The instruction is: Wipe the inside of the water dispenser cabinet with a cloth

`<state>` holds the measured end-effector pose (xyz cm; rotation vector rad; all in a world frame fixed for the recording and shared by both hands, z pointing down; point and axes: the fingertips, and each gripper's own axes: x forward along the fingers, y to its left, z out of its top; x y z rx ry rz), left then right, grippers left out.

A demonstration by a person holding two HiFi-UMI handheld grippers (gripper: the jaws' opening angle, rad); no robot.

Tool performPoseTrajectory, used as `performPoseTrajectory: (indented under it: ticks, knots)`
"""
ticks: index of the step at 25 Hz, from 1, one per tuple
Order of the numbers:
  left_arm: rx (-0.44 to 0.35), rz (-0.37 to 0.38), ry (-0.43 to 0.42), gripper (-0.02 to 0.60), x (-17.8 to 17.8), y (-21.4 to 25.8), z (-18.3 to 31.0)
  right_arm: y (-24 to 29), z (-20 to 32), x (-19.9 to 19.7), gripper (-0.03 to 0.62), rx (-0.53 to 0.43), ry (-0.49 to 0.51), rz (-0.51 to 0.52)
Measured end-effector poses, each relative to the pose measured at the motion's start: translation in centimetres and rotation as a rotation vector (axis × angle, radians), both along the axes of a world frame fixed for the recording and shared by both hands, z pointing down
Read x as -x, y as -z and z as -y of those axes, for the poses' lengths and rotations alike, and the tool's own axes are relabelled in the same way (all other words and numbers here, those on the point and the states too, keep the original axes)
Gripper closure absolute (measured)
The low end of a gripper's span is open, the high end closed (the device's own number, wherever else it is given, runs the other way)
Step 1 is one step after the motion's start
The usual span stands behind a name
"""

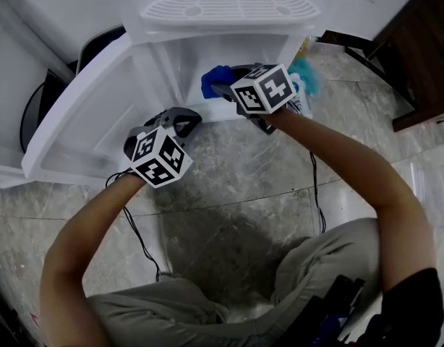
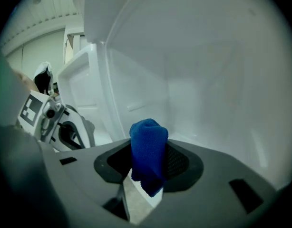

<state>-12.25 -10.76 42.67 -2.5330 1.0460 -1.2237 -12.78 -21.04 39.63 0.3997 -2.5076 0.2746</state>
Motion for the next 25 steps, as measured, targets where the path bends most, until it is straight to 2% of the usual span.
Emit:
performPoseTrajectory:
  ticks: [3, 9, 13, 18, 25]
  knots:
    - [0.032, -0.019, 0.012, 0.574, 1.0, -1.0, -1.1, -1.5, 1.2, 2.8, 0.442, -0.143, 0.033, -0.074]
    - [0.086, -0.046, 0.046, 0.574, 3.4, -2.7, -2.9, -6.6, 1.8, 7.8, 0.441, -0.476, 0.227, -0.337]
    - [0.097, -0.079, 0.09, 0.574, 4.9, -2.7, -2.8, -9.1, 4.5, 9.4, 0.441, -0.606, 0.256, -0.428]
    - [0.103, -0.095, 0.119, 0.574, 6.1, -2.9, -2.7, -9.5, 8.0, 10.7, 0.442, -0.645, 0.229, -0.464]
    - [0.112, -0.105, 0.119, 0.574, 5.8, -3.7, -2.0, -9.1, 6.3, 10.2, 0.442, -0.637, 0.24, -0.415]
